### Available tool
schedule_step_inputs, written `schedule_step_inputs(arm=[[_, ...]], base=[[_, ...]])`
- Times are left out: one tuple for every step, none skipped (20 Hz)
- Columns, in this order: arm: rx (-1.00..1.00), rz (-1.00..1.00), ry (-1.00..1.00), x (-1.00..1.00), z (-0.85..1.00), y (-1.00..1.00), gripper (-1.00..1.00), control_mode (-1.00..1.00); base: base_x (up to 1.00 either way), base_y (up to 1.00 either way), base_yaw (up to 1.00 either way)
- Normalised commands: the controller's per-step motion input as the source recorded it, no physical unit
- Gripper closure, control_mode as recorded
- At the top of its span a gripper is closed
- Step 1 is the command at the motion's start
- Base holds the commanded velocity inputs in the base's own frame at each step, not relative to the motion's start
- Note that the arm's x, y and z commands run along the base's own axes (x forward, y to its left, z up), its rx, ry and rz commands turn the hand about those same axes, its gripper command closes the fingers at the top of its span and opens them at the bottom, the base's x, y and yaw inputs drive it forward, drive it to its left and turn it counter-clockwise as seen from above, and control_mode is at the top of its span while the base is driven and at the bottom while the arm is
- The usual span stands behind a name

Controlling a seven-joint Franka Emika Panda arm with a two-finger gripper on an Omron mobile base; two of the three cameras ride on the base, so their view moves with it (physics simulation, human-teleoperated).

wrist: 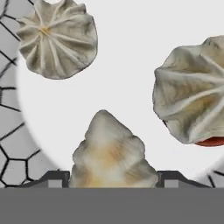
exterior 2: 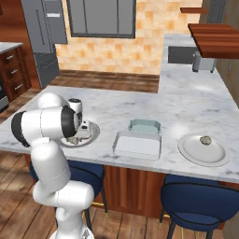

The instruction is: Place two dumplings into each of the tupperware containers and then place the containers in the fridge.

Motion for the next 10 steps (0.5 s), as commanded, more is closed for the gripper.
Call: schedule_step_inputs(arm=[[0.00, 0.00, -0.13, -1.00, 0.12, -1.00, 1.00, -1.00], [0.00, 0.00, -0.12, -0.96, 0.17, -1.00, 1.00, -1.00], [0.00, 0.00, -0.07, -0.83, 0.35, -0.89, 1.00, -1.00], [0.00, 0.00, -0.03, -0.75, 0.40, -0.85, 1.00, -1.00], [0.00, 0.00, -0.01, -0.71, 0.44, -0.76, 1.00, -1.00], [0.00, 0.00, -0.01, -0.76, 0.46, -0.76, 1.00, -1.00], [0.00, -0.01, 0.00, -0.64, 0.54, -0.72, 1.00, -1.00], [0.00, -0.03, 0.00, -0.59, 0.64, -0.71, 1.00, -1.00], [0.00, -0.05, 0.00, -0.51, 0.65, -0.71, 1.00, -1.00], [0.00, -0.07, 0.00, -0.44, 0.65, -0.78, 1.00, -1.00]], base=[[0.00, 0.00, 0.00], [0.00, 0.00, 0.00], [0.00, 0.00, 0.00], [0.00, 0.00, 0.00], [0.00, 0.00, 0.00], [0.00, 0.00, 0.00], [0.00, 0.00, 0.00], [0.00, 0.00, 0.00], [0.00, 0.00, 0.00], [0.00, 0.00, 0.00]])
